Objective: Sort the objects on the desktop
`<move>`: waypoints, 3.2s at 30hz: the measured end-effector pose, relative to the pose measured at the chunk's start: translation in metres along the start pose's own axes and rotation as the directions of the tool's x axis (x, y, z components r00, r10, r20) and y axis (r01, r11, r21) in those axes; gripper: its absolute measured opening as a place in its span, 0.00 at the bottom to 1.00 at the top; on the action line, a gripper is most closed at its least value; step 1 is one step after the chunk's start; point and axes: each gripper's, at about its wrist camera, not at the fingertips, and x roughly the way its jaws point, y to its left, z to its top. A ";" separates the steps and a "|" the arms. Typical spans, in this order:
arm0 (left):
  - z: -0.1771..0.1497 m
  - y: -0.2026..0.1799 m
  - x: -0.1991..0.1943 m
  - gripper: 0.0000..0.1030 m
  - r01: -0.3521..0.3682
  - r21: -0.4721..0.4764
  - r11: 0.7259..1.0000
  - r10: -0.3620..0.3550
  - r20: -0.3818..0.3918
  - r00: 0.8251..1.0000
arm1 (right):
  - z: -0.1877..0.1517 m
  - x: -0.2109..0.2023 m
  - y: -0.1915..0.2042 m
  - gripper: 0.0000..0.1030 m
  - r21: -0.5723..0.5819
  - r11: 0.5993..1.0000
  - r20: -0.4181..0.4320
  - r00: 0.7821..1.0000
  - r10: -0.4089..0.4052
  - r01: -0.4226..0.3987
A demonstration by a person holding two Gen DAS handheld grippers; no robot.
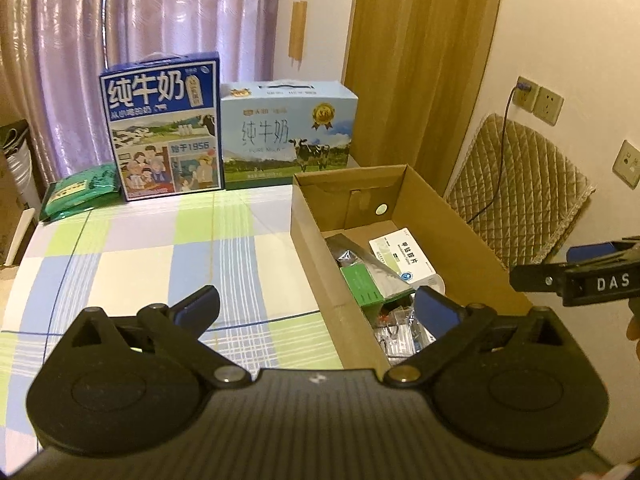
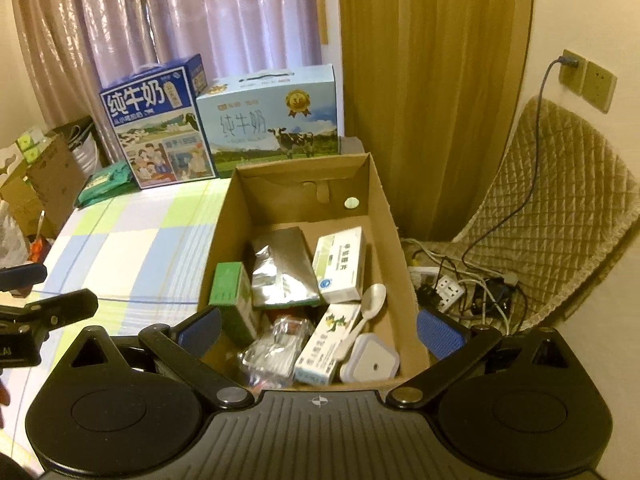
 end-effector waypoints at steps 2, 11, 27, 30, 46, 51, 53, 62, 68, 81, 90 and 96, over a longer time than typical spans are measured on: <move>-0.005 0.000 -0.010 0.99 -0.010 -0.009 1.000 0.010 0.011 1.000 | -0.006 -0.011 0.003 0.98 -0.001 1.000 0.011 1.000 -0.003 0.003; -0.029 0.001 -0.059 0.98 -0.044 -0.045 0.998 0.047 0.051 0.998 | -0.041 -0.057 0.019 0.98 0.001 1.000 0.055 0.998 -0.008 0.008; -0.086 -0.008 -0.120 0.98 -0.044 -0.022 0.999 0.046 0.056 0.997 | -0.117 -0.105 0.040 0.98 0.070 0.997 0.043 0.999 -0.016 0.013; -0.095 -0.009 -0.125 0.99 -0.060 -0.018 0.998 0.061 0.048 0.997 | -0.128 -0.116 0.039 0.98 0.090 0.996 0.047 0.998 -0.030 0.026; -0.132 -0.004 -0.171 0.99 -0.063 -0.010 0.998 0.064 0.070 0.995 | -0.161 -0.159 0.072 0.98 0.056 0.998 0.087 0.996 -0.025 0.020; -0.140 0.000 -0.186 0.99 -0.071 -0.022 0.997 0.072 0.076 0.994 | -0.170 -0.163 0.084 0.98 0.039 0.999 0.092 0.996 -0.005 0.001; -0.143 0.002 -0.191 0.99 -0.074 -0.022 0.997 0.076 0.077 0.994 | -0.172 -0.165 0.086 0.98 0.041 0.999 0.095 0.995 0.001 -0.005; -0.142 -0.001 -0.200 0.99 -0.080 0.000 0.997 0.080 0.086 0.993 | -0.170 -0.172 0.092 0.98 0.044 0.999 0.119 0.993 0.003 -0.008; -0.140 -0.002 -0.202 0.99 -0.076 0.001 0.997 0.075 0.098 0.992 | -0.170 -0.175 0.090 0.98 0.047 0.999 0.132 0.991 -0.020 0.014; -0.144 -0.006 -0.201 0.99 -0.057 0.004 0.998 0.056 0.097 0.994 | -0.173 -0.174 0.086 0.98 0.068 0.998 0.133 0.991 -0.019 0.010; -0.147 -0.005 -0.201 0.99 -0.057 -0.004 0.998 0.057 0.091 0.994 | -0.175 -0.176 0.087 0.98 0.071 0.997 0.134 0.991 -0.020 0.010; -0.149 -0.005 -0.203 0.99 -0.046 -0.005 0.999 0.046 0.096 0.994 | -0.175 -0.175 0.087 0.98 0.069 0.998 0.131 0.991 -0.019 0.010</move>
